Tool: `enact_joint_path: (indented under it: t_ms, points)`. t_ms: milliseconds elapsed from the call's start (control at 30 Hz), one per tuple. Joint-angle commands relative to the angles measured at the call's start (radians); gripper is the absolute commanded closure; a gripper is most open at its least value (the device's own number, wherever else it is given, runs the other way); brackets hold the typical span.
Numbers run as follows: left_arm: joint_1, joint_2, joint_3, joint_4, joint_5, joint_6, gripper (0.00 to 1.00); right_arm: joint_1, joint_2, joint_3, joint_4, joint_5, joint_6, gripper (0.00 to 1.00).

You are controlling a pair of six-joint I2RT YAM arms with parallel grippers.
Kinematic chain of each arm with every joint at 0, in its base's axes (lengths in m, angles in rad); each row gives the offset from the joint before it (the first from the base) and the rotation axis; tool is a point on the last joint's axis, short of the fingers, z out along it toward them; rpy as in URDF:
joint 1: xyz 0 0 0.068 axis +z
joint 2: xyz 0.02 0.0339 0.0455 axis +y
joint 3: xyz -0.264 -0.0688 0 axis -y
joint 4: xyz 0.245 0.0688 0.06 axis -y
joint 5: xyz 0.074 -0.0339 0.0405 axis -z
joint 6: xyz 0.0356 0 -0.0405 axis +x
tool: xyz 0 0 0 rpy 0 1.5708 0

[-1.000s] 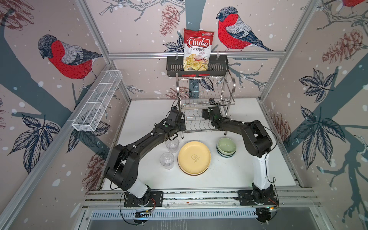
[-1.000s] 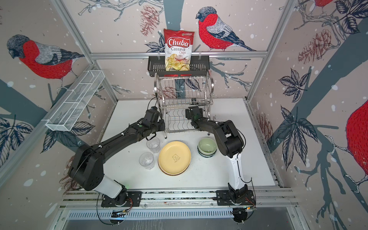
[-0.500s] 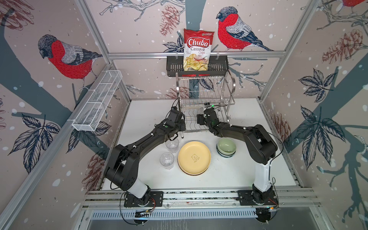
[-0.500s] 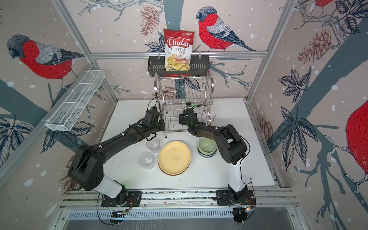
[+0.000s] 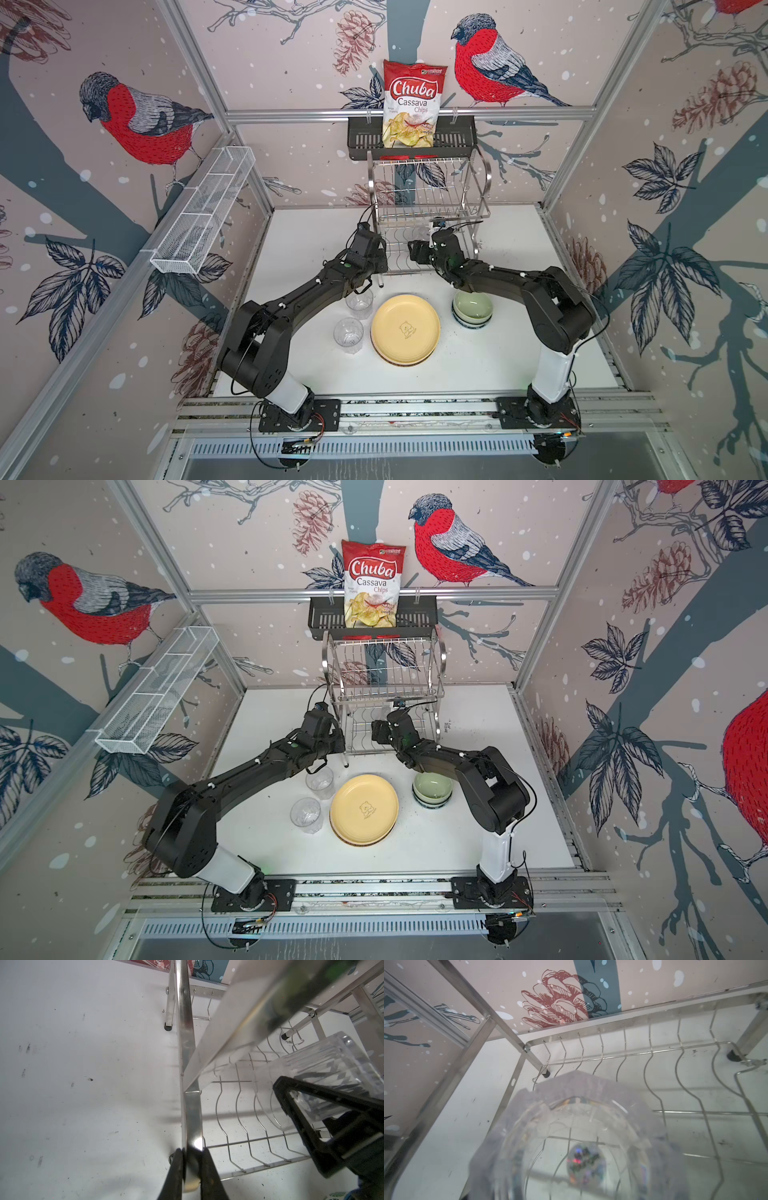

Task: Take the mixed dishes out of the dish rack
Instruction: 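Lift the tumbler from the rack with the right gripper while the left releases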

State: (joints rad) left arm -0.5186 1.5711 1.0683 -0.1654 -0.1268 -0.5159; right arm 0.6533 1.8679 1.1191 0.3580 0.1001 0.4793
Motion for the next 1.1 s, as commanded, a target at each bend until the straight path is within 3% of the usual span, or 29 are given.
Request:
enact_joint_path:
  t_ms: [0, 600, 1067]
  points:
    - [0.0, 0.018, -0.01, -0.17, 0.026, -0.018, 0.89, -0.004, -0.036, -0.036, 0.093, -0.058, 0.077, 0.82]
    - [0.0, 0.017, -0.021, -0.163, 0.025, -0.016, 0.88, -0.008, -0.175, -0.216, 0.249, -0.12, 0.253, 0.82]
    - [0.0, -0.025, -0.027, -0.171, 0.035, -0.03, 0.6, -0.004, -0.261, -0.328, 0.322, -0.14, 0.35, 0.82]
